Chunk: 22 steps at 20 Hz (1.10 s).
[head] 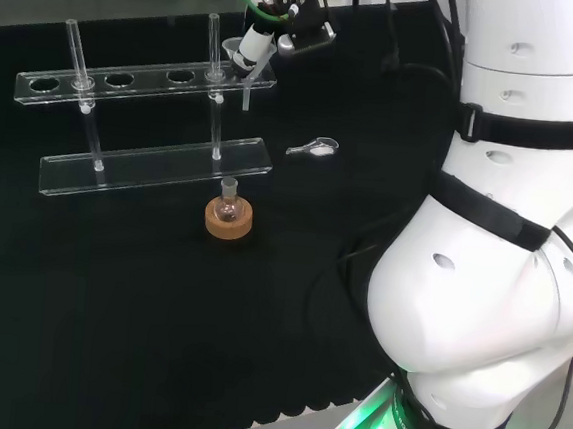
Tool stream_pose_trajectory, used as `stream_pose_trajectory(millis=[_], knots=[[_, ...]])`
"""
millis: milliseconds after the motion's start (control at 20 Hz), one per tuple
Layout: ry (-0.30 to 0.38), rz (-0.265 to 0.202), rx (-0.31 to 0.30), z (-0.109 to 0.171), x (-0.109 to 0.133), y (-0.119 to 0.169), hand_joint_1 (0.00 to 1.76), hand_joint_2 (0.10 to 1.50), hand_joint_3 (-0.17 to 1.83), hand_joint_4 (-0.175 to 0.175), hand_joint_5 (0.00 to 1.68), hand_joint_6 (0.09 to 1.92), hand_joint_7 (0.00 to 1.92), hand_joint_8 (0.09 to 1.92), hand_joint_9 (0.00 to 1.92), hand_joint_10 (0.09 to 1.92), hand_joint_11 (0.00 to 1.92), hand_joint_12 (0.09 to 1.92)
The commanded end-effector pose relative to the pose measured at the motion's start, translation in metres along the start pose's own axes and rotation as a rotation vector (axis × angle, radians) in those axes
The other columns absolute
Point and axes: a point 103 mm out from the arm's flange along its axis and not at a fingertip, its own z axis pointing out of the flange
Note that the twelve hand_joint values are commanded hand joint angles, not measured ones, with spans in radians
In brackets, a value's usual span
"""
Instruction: Pick up the funnel from the transparent funnel stand.
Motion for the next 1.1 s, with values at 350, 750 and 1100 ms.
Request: stream_pose_trajectory(millis=[350, 750, 1100], knots=[[-0.054, 0.062, -0.261, -0.035, -0.003, -0.041, 0.79, 0.70, 0.51, -0.040, 0.89, 0.73, 0.97, 0.90, 1.03, 0.71, 0.55, 1.27], [-0.102, 0.095, -0.346, -0.058, -0.006, -0.098, 0.82, 0.70, 0.51, -0.043, 0.93, 0.74, 0.99, 0.90, 1.06, 0.71, 0.59, 1.25], [-0.102, 0.119, -0.376, -0.054, 0.004, -0.154, 0.82, 0.70, 0.52, -0.044, 0.93, 0.74, 0.98, 0.90, 1.06, 0.70, 0.60, 1.25]])
